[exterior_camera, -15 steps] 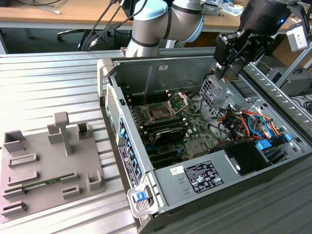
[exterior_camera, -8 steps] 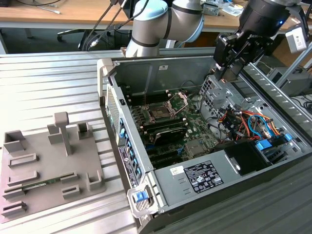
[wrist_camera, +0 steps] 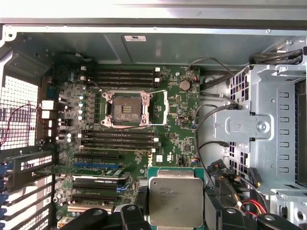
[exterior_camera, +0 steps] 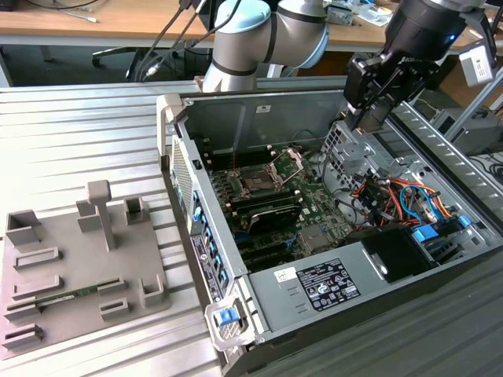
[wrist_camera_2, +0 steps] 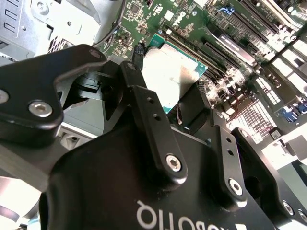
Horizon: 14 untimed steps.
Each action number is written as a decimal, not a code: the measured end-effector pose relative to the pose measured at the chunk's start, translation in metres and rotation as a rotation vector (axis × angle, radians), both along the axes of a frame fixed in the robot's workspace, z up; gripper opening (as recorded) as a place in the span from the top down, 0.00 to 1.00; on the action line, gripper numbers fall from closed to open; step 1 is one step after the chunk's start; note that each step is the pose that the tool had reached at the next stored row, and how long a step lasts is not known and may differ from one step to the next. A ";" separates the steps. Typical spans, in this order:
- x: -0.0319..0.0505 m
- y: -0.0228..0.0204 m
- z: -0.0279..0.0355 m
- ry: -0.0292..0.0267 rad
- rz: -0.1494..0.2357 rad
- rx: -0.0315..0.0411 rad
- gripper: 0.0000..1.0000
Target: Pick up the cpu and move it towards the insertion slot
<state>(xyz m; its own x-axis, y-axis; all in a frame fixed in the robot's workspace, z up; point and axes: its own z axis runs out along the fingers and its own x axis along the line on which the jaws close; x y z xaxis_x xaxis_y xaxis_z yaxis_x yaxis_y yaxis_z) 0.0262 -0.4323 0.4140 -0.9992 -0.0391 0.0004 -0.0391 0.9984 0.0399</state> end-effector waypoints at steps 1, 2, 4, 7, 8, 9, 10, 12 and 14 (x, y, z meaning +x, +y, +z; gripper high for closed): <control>-0.0001 0.0000 -0.0008 0.0000 0.000 0.0001 0.45; -0.0001 0.0000 -0.0010 0.0000 0.000 0.0001 0.45; -0.0001 0.0000 -0.0013 0.0000 0.000 0.0001 0.45; -0.0001 0.0000 -0.0019 0.0001 0.000 0.0001 0.45; -0.0001 0.0000 -0.0021 0.0001 0.000 0.0000 0.45; -0.0003 0.0000 -0.0035 0.0000 0.000 0.0000 0.45; -0.0006 0.0001 -0.0052 0.0000 0.000 0.0000 0.45; -0.0007 0.0001 -0.0056 0.0000 0.000 0.0000 0.45; -0.0007 0.0002 -0.0059 0.0000 0.000 0.0000 0.45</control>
